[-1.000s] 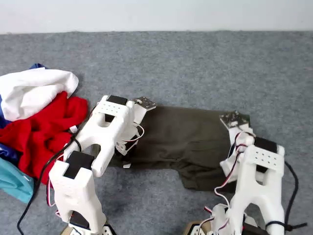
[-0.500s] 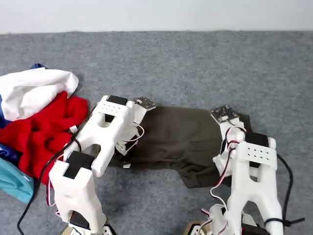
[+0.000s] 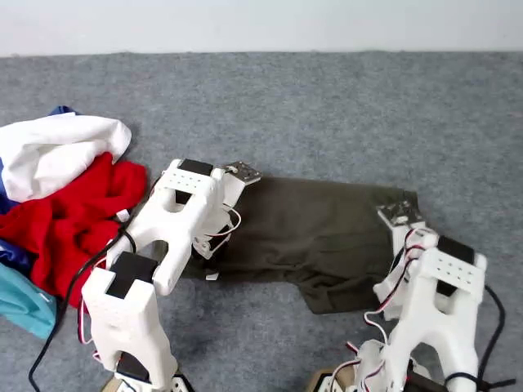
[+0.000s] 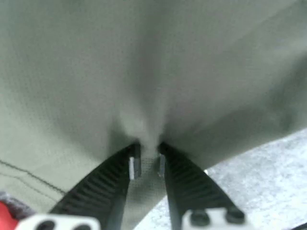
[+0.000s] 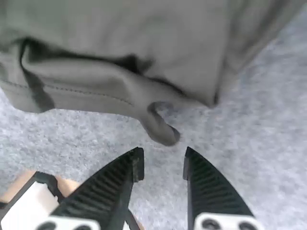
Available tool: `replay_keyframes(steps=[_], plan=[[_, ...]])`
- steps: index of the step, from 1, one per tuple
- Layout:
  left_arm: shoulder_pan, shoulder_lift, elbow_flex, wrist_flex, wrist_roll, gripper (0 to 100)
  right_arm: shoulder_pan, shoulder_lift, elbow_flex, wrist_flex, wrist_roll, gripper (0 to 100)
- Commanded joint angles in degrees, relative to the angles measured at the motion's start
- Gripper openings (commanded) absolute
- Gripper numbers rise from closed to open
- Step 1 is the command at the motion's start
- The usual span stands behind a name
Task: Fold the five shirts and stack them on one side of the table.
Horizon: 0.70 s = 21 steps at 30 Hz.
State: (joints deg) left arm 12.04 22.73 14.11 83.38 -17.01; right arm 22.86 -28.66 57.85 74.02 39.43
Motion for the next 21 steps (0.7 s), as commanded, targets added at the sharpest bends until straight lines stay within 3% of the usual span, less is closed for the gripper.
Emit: replay_keyframes(steps=[1, 12, 17, 21], plan=[[0.6, 0.8, 1.2, 0.8, 0.4, 9, 0.7, -0.8, 2.5, -3.6, 0.7, 14.7], [0.6, 0.8, 2.7, 0.5, 0.4, 9, 0.7, -0.3, 3.6, -11.7, -1.3, 5.4], [0.6, 0.8, 2.7, 0.6, 0.4, 9, 0.7, -0.8, 3.5, -8.4, -1.2, 0.7], [0.6, 0.8, 2.7, 0.6, 0.4, 9, -3.8, -0.8, 3.3, -1.4, 0.0, 1.1]])
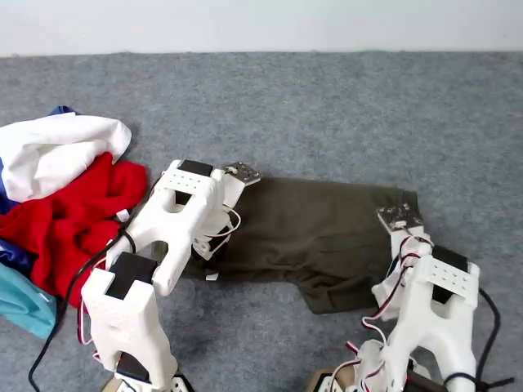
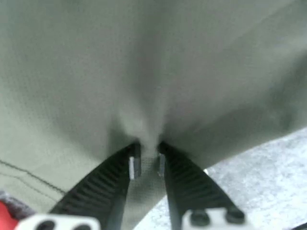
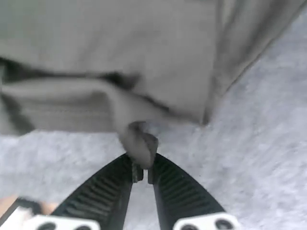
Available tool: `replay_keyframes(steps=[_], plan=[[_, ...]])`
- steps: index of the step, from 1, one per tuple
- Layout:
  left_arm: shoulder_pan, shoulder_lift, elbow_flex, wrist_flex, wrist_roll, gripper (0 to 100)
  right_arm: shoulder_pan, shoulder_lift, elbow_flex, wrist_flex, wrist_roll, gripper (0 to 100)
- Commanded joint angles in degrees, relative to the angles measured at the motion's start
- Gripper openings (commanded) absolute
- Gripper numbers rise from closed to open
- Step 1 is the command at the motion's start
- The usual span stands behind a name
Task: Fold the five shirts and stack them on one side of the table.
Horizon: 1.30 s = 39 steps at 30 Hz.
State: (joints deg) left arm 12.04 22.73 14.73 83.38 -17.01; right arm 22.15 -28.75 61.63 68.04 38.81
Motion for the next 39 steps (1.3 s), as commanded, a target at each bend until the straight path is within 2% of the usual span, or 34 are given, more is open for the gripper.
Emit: replay_keyframes(steps=[1, 6, 12, 19, 28, 39], plan=[[0.6, 0.8, 2.1, 0.6, 0.4, 9, -4.8, -0.7, -0.6, 5.8, 0.9, 1.1], [0.6, 0.8, 2.1, 0.6, 0.4, 9, -11.6, -3.8, -2.1, 7.7, 0.6, 1.1], [0.6, 0.8, 2.1, 0.6, 0.4, 9, -17.0, -9.4, -9.3, 11.7, -3.8, 1.1], [0.6, 0.8, 2.1, 0.6, 0.4, 9, -17.1, -6.0, -10.5, 4.8, -9.9, 1.1], [0.6, 0.8, 2.1, 0.5, 0.4, 9, -17.0, 2.6, -11.7, -9.0, -20.0, 1.1], [0.6, 0.8, 2.1, 0.5, 0.4, 9, -16.9, 10.2, -24.4, -10.2, -28.0, 1.1]])
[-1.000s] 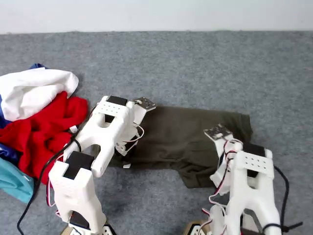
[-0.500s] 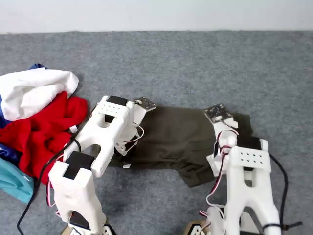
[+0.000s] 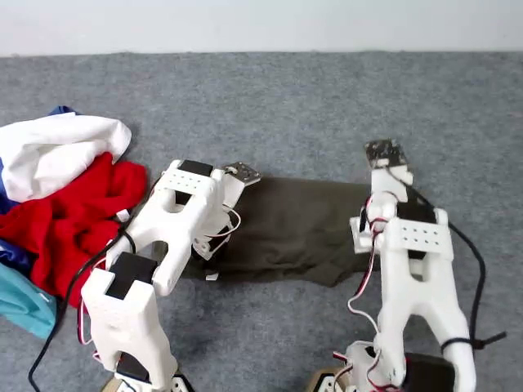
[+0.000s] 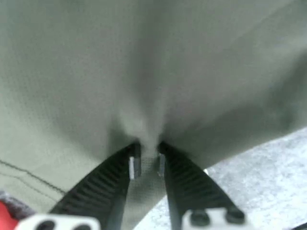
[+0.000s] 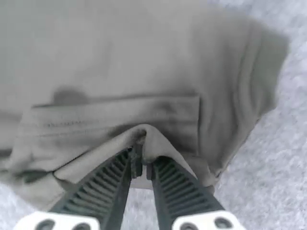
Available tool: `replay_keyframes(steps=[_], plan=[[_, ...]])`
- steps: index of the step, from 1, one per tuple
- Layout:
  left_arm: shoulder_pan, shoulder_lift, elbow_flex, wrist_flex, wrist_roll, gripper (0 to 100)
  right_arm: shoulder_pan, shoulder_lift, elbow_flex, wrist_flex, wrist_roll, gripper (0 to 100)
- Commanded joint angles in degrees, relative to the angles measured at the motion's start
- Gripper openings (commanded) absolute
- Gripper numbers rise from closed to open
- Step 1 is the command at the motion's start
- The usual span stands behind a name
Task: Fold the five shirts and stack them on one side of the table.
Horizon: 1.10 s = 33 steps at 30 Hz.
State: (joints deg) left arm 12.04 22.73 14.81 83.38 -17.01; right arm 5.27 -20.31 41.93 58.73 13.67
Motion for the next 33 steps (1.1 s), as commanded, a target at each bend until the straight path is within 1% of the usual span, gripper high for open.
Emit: replay_keyframes(steps=[1, 4, 8, 15, 19, 21, 23, 25, 29, 31, 33], plan=[[0.6, 0.8, 2.0, 0.5, 0.4, 9, 0.0, 3.1, -5.5, -0.7, -3.5, 1.1], [0.6, 0.8, 2.0, 0.7, 0.4, 9, 0.2, 7.3, -7.0, -0.5, -4.9, 1.1], [0.6, 0.8, 2.0, 0.7, 0.4, 8, 4.0, 10.8, -7.3, -0.7, -6.2, 2.2], [0.6, 0.8, 2.0, 0.7, 0.4, 8, 9.4, 11.6, -7.3, -0.5, -6.0, 16.4], [0.6, 0.8, 2.0, 0.7, 0.4, 8, 9.6, 11.1, -8.4, -0.3, -6.2, 17.4], [0.6, 0.8, 2.0, 0.6, 0.3, 8, 9.5, 11.1, -10.9, 2.2, -6.2, 17.4], [0.6, 0.8, 2.0, 0.7, 0.3, 8, 9.3, 11.1, -14.5, 8.2, -5.5, 17.4], [0.6, 0.8, 2.0, 0.7, 0.3, 8, 9.3, 11.1, -18.3, 16.2, -1.1, 17.3], [0.6, 0.8, 2.0, 0.8, 0.3, 8, 9.3, 11.0, -20.3, 28.4, 12.3, 17.3], [0.6, 0.8, 2.0, 0.8, 0.3, 8, 9.0, 11.0, -18.2, 31.3, 18.3, 17.2], [0.6, 0.8, 2.0, 0.8, 0.3, 8, 8.1, 11.0, -15.8, 32.2, 21.7, 17.2]])
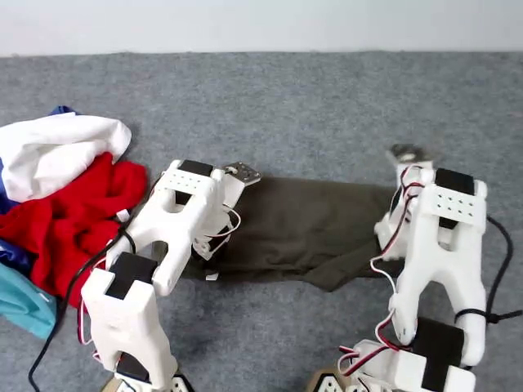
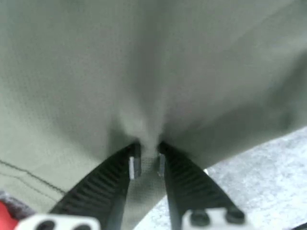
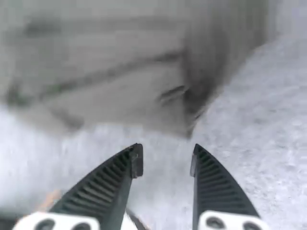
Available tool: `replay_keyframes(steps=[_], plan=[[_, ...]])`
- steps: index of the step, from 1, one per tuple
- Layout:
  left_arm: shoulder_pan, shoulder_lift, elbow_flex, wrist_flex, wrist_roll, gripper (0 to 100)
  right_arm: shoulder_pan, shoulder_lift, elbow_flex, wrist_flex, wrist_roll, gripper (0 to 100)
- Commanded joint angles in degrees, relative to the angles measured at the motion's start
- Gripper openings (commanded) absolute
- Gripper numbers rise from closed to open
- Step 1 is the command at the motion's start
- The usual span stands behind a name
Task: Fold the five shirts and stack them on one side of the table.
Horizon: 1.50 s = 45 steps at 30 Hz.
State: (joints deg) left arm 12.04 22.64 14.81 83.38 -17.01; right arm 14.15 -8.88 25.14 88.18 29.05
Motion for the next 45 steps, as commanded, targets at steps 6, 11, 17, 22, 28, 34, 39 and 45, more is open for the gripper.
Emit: replay_keyframes(steps=[6, 11, 17, 22, 28, 34, 39, 45], plan=[[0.6, 0.9, 2.0, 0.8, 0.3, 8, -10.4, -0.4, 6.0, 2.9, 9.5, 17.2], [0.6, 0.9, 2.0, 0.8, 0.3, 8, -20.1, 0.1, 7.9, 0.7, 6.9, 17.1], [0.6, 0.9, 2.0, 0.8, 0.3, 8, -26.1, 0.1, 10.8, -1.9, 5.3, 17.1], [0.6, 0.9, 2.0, 0.8, 0.3, 8, -26.2, 0.2, 16.0, -11.7, 5.3, 17.1], [0.6, 0.9, 2.0, 0.8, 0.3, 8, -26.2, 0.2, 18.9, -19.5, 3.8, 17.1], [0.6, 0.9, 2.0, 0.8, 0.3, 8, -26.5, -0.3, 18.6, -27.1, -2.7, 17.1], [0.6, 0.9, 2.2, 0.8, 0.3, 8, -26.6, -0.4, 14.9, -25.2, -4.1, 17.1], [0.6, 0.9, 3.9, 0.4, -2.4, 8, -26.2, -0.4, 8.2, -20.8, -4.4, 17.1]])
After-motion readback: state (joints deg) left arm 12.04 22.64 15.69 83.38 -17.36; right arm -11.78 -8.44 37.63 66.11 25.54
